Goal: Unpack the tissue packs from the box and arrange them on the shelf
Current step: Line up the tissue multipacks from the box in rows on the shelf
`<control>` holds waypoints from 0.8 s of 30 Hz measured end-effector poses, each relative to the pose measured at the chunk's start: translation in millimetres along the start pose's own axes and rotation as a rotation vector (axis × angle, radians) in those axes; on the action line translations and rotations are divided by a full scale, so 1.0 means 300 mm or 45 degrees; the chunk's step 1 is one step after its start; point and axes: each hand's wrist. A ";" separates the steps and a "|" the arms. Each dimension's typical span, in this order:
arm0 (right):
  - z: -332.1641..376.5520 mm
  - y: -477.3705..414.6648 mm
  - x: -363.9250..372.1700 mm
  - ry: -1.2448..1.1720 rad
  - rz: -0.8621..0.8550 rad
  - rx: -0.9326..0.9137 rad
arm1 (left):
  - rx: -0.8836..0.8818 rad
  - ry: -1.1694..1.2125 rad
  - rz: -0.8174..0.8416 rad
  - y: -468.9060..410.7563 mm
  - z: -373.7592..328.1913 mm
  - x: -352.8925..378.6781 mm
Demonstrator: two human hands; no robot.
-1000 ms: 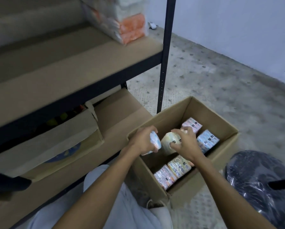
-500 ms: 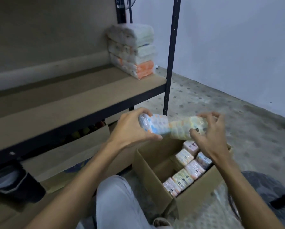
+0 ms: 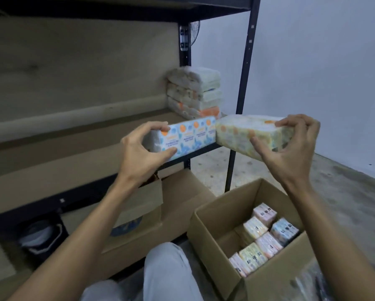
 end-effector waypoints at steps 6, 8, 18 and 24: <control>0.053 -0.018 0.191 -0.194 0.037 0.048 | 0.015 -0.090 -0.079 -0.020 0.131 -0.198; 0.073 -0.010 0.269 -0.243 0.065 0.065 | 0.008 -0.129 -0.102 -0.017 0.175 -0.256; 0.184 0.039 0.558 -0.380 0.206 0.078 | -0.113 -0.209 -0.155 0.015 0.356 -0.455; 0.190 0.051 0.701 -0.369 0.308 0.042 | -0.135 -0.323 -0.092 0.007 0.428 -0.511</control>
Point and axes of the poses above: each hand's wrist, its own y-axis away from the middle knuckle, its own x-axis out of the palm, z = x × y, and after that the axes turned 8 degrees about y, right-handed
